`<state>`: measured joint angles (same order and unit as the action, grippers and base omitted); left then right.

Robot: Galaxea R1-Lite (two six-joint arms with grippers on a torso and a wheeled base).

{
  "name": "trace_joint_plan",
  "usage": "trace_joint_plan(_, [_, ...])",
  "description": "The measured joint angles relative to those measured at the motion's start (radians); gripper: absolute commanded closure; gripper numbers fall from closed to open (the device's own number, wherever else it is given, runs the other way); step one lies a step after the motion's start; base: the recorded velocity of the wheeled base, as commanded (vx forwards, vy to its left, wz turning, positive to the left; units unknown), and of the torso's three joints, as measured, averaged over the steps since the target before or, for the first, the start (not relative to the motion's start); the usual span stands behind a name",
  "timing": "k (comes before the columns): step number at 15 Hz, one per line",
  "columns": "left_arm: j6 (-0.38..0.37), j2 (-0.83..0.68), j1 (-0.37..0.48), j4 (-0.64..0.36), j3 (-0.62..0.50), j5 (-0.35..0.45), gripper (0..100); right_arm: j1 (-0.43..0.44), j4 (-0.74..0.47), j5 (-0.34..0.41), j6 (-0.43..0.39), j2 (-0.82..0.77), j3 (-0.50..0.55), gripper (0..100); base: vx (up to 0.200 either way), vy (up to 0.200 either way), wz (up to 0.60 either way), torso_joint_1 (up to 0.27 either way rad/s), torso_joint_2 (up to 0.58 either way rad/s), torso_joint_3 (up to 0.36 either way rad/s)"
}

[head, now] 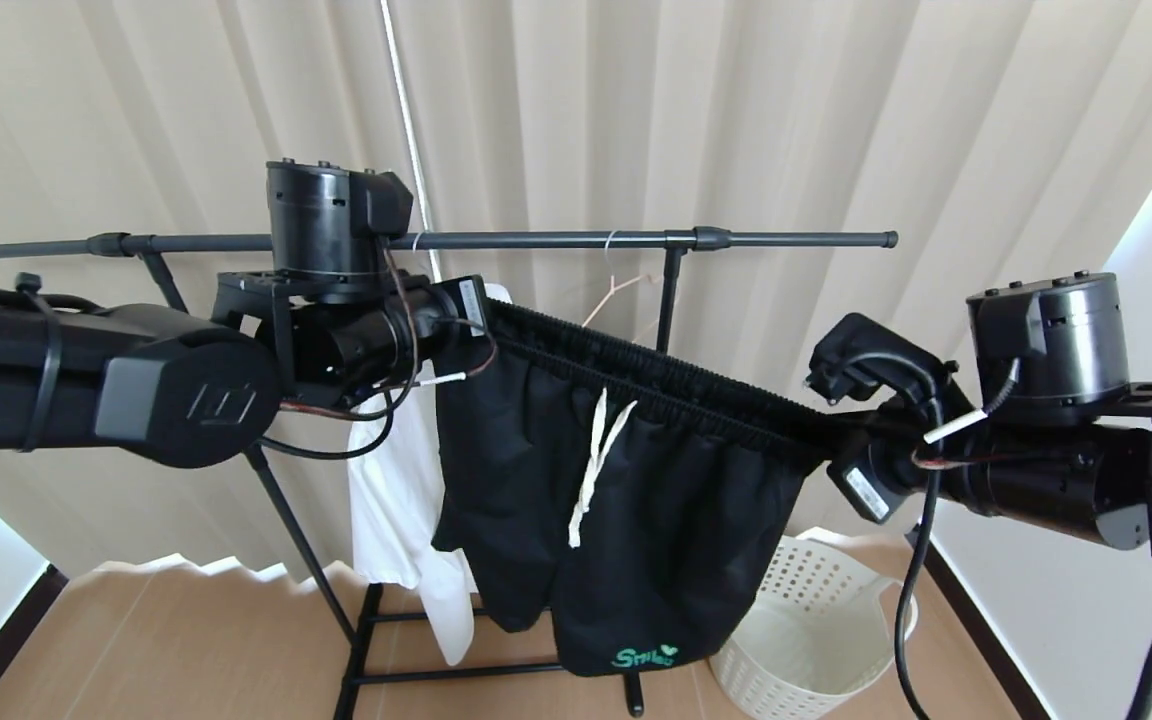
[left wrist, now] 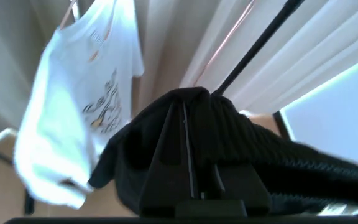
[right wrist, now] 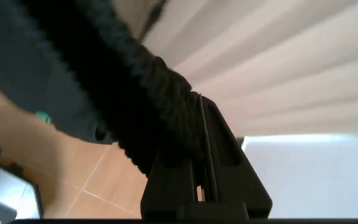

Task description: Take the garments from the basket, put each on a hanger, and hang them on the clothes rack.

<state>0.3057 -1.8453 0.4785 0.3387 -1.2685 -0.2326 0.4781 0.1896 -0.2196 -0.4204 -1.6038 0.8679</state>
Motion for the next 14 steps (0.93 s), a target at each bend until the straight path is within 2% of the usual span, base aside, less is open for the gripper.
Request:
trace_joint_plan(4, [-0.002, -0.103, -0.02, 0.041, -0.18, 0.064, 100, 0.154, 0.0, 0.077, -0.002, 0.044, -0.063, 100, 0.0, 0.0, 0.0, 0.0, 0.0, 0.0])
trace_joint_plan(8, [-0.001, -0.189, -0.029, 0.041, -0.279, 0.068, 100, 0.338, 0.002, 0.093, 0.007, 0.081, -0.113, 100, 0.0, 0.0, 0.0, 0.0, 0.0, 0.0])
trace_joint_plan(11, [-0.002, -0.235, -0.024, 0.041, -0.332, 0.069, 100, 0.487, 0.011, 0.091, 0.138, 0.072, -0.109, 100, 0.0, 0.0, 0.0, 0.0, 0.0, 0.0])
trace_joint_plan(14, [-0.004, -0.258, -0.02, 0.039, -0.35, 0.069, 100, 0.571, 0.06, 0.091, 0.189, 0.037, -0.1, 100, 0.0, 0.0, 0.0, 0.0, 0.0, 0.0])
